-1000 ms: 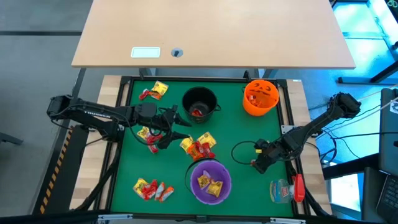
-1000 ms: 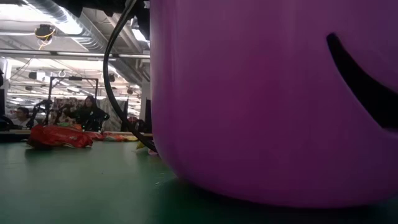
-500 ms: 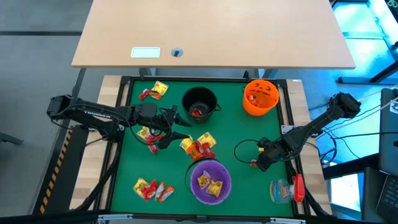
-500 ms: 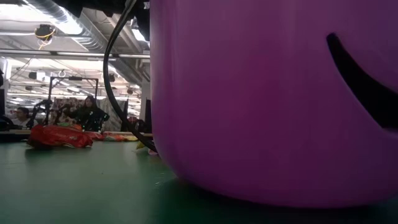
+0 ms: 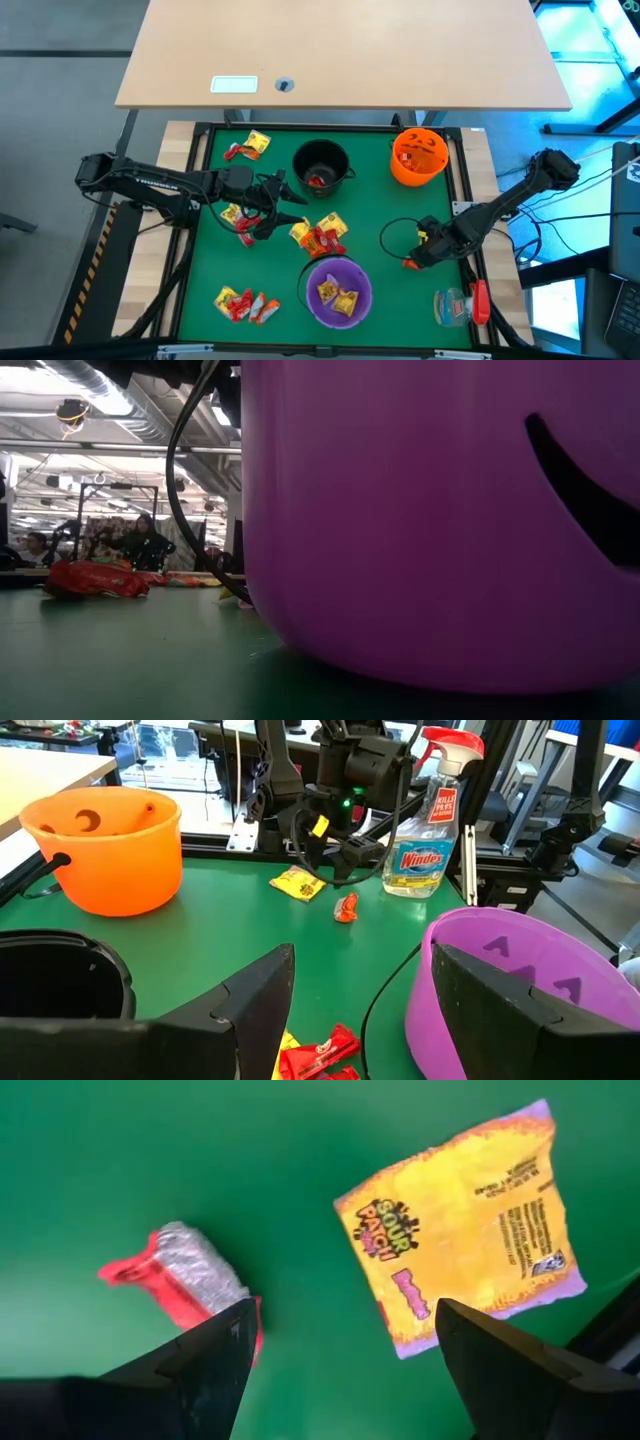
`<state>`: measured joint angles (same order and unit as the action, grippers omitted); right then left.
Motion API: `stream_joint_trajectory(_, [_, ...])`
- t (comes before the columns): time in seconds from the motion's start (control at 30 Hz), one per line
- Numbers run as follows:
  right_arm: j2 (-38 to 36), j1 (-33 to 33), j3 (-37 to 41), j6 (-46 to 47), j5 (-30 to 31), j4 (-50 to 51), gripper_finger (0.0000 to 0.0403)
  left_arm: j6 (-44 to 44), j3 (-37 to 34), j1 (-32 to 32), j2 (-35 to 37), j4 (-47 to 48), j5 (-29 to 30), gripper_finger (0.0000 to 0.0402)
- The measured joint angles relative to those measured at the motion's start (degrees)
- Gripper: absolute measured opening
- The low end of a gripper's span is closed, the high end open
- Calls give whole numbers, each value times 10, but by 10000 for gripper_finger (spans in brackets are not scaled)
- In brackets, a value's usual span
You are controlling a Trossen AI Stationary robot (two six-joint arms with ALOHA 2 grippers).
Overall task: Sort candy
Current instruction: Put the yellow candy into the purple bucket
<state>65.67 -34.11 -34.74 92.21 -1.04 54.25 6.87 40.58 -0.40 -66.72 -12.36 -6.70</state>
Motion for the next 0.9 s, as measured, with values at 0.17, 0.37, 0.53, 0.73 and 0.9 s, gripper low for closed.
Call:
stream_joint_trajectory(0.17, [40, 0, 11, 32, -8, -1, 303, 0, 0, 0, 0, 0, 0, 227])
stream_joint_trajectory(0.37, [107, 0, 13, 49, -18, -7, 303, 0, 0, 0, 0, 0, -3, 227])
stream_joint_trajectory(0.53, [131, 0, 13, 26, -21, -26, 303, -6, 0, 0, 0, -1, -4, 227])
stream_joint_trajectory(0.73, [131, 0, 13, 27, -30, -35, 247, -6, 0, -1, 0, -1, -4, 227])
stream_joint_trajectory(0.9, [134, 0, 5, 23, -22, -42, 126, -10, 0, -8, 0, -1, -4, 227])
